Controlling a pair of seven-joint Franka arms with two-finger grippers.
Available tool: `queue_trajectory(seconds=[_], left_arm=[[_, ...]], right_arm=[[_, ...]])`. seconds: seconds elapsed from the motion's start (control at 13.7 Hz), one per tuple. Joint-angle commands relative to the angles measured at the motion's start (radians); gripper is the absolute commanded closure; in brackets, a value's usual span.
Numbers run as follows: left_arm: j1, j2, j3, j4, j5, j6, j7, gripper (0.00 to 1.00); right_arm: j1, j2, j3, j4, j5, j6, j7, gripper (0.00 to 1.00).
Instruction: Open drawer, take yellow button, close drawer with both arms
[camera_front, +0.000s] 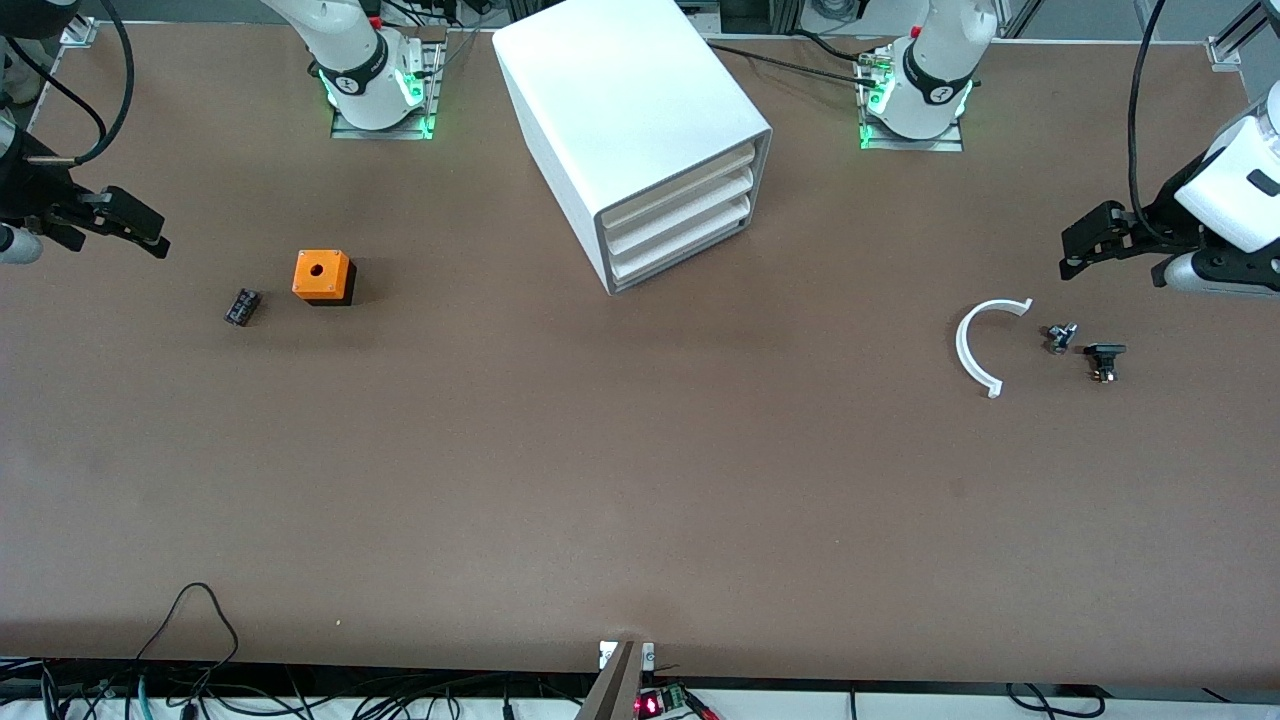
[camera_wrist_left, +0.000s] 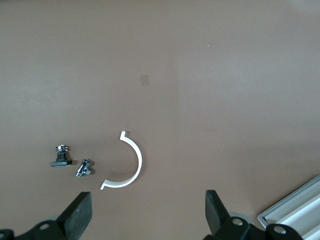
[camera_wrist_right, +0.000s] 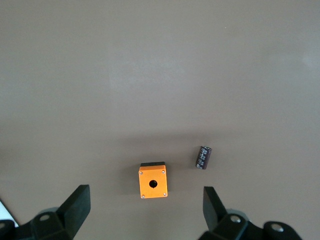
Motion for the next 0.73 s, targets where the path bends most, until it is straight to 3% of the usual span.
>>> queue_trajectory(seconds=[0.0, 0.66], left_arm=[[0.009, -0.019, -0.003, -0.022, 0.003, 0.007, 0.022, 0.0], [0.014, -0.01, -0.003, -0.009, 0.001, 0.007, 0.02, 0.0]], right_arm=[[0.001, -0.008, 0.0, 0.004, -0.01, -0.008, -0.013, 0.0], [0.001, -0.008, 0.0, 0.008, -0.012, -0.002, -0.011, 0.0]])
